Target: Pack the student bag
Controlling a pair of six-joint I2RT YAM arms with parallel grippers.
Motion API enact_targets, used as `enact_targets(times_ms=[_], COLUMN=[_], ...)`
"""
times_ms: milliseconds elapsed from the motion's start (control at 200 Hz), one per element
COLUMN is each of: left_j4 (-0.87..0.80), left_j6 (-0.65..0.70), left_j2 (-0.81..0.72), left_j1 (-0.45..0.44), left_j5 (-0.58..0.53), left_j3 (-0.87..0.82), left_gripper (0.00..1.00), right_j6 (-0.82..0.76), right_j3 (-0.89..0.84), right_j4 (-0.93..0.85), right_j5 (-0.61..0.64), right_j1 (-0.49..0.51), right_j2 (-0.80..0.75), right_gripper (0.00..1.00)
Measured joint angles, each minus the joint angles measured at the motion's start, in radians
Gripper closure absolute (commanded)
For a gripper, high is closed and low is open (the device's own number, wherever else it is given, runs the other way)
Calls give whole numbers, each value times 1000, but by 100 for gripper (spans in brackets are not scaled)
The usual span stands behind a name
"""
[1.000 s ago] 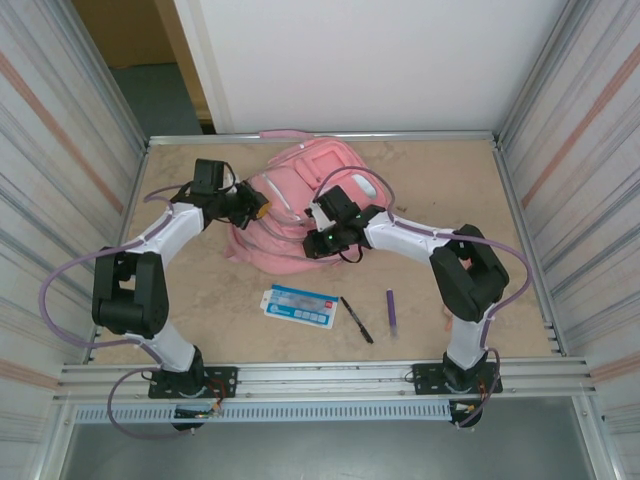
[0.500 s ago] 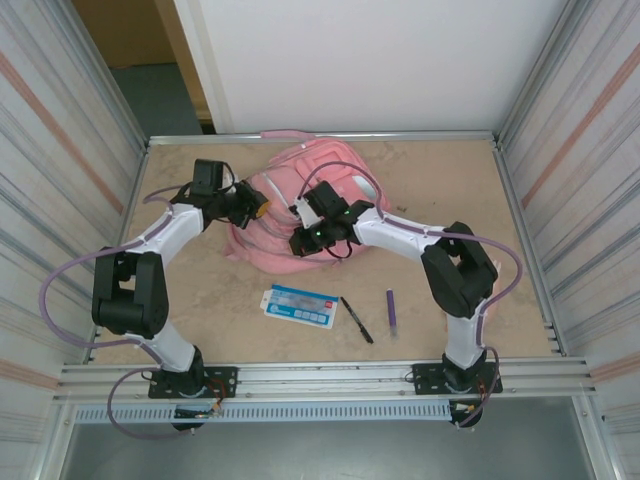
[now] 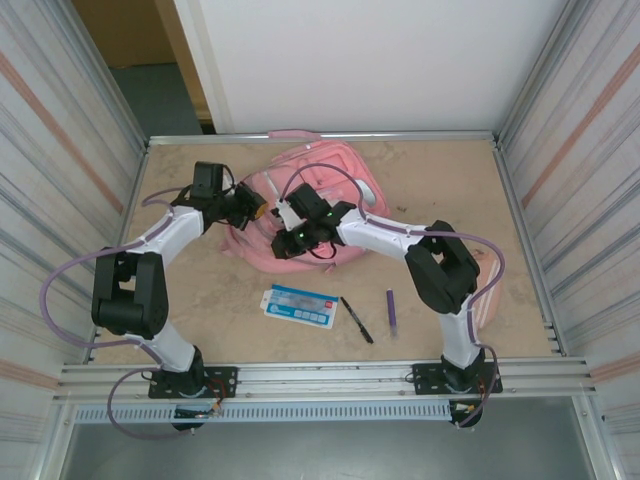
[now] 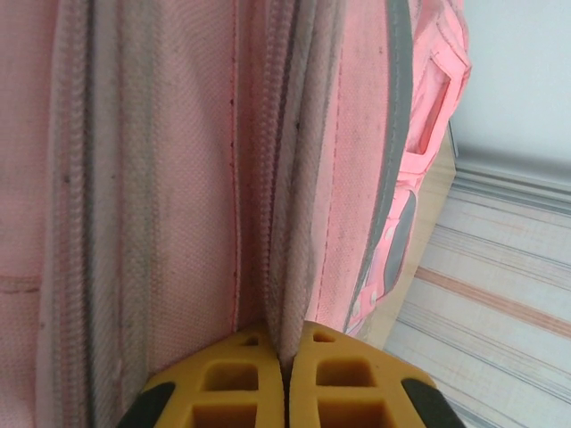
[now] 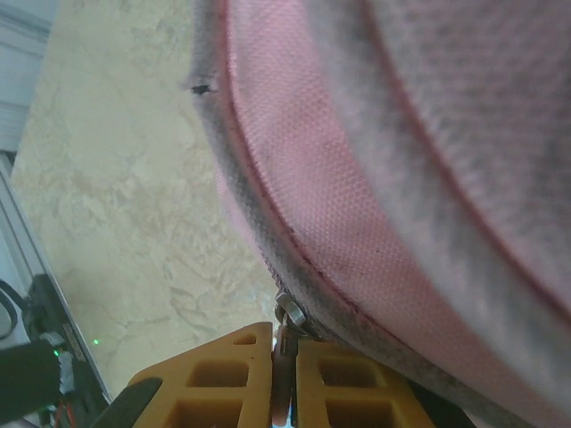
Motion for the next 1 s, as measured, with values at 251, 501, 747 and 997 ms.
enact_targets(times_ms=[251,501,747,997], left_j4=[14,52,80,122], left_j6=[0,-8,-20,-20], left_j2=[-6,-10,-10,-23], left_j1=[-3,-5,-18,-21], left_j5=[-7,-7,-8,-9], left_j3=[-16,-46,-51,-85], left_gripper=[100,100,100,100], right_j6=[221,353,431,462], right_j3=[-40,-103,-103,-104], right_j4=[140,254,312,343], right_j5=[37,45,150,223], right_j1=[23,29,61,77], right_j2=[13,-2,-2,-2], right_gripper=[85,88,86,86])
